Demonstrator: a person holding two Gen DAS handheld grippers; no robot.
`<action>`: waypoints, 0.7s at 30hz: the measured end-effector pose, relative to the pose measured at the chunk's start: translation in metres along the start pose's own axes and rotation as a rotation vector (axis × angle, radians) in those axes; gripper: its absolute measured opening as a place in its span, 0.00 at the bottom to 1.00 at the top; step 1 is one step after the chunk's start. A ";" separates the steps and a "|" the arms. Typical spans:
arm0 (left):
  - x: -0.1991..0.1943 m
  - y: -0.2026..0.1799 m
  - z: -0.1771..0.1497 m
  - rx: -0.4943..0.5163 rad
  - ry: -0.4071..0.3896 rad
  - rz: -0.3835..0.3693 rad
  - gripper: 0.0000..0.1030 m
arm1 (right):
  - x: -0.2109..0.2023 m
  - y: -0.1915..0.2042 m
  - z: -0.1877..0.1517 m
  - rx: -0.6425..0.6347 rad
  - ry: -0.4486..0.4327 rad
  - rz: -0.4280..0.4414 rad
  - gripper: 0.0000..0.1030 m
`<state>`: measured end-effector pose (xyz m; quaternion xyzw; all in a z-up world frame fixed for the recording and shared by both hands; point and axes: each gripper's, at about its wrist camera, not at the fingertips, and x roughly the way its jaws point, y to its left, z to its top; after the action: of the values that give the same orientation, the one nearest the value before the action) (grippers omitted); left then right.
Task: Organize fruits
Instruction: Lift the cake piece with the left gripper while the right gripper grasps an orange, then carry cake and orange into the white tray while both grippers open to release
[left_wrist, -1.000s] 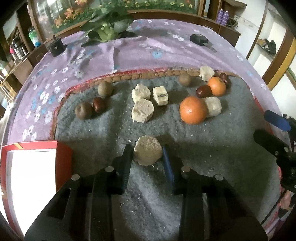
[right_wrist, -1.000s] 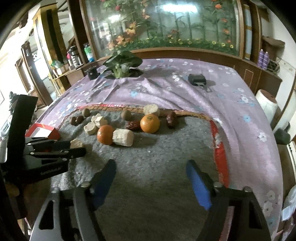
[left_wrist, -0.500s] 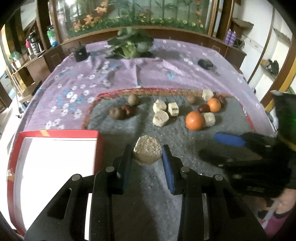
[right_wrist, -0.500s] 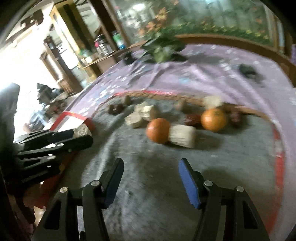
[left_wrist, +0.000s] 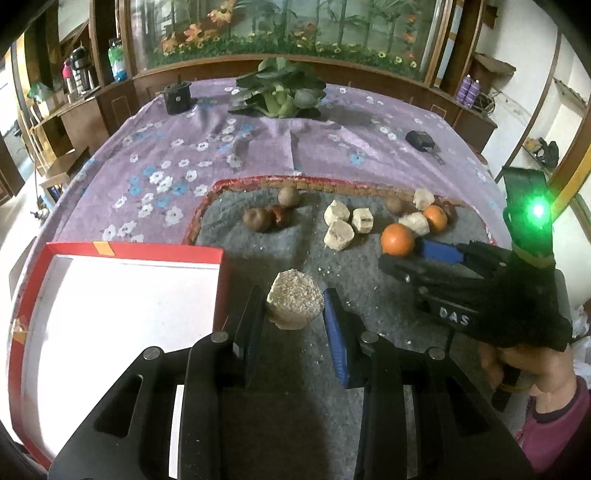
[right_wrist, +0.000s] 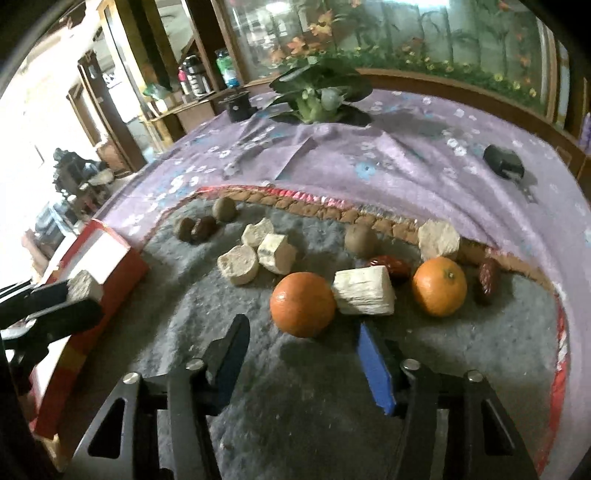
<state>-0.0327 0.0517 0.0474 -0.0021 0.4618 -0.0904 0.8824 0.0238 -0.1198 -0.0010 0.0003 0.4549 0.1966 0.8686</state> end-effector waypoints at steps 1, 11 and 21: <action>0.000 0.001 -0.001 -0.005 0.002 0.002 0.30 | 0.001 0.001 0.001 0.000 -0.002 -0.011 0.46; -0.011 0.011 -0.010 -0.033 -0.007 0.014 0.30 | -0.009 0.007 0.000 0.009 -0.064 0.004 0.28; -0.029 0.030 -0.019 -0.073 -0.037 0.058 0.30 | -0.054 0.045 -0.020 -0.047 -0.102 0.054 0.28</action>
<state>-0.0598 0.0872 0.0572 -0.0227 0.4484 -0.0476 0.8923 -0.0347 -0.1003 0.0375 0.0024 0.4052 0.2302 0.8848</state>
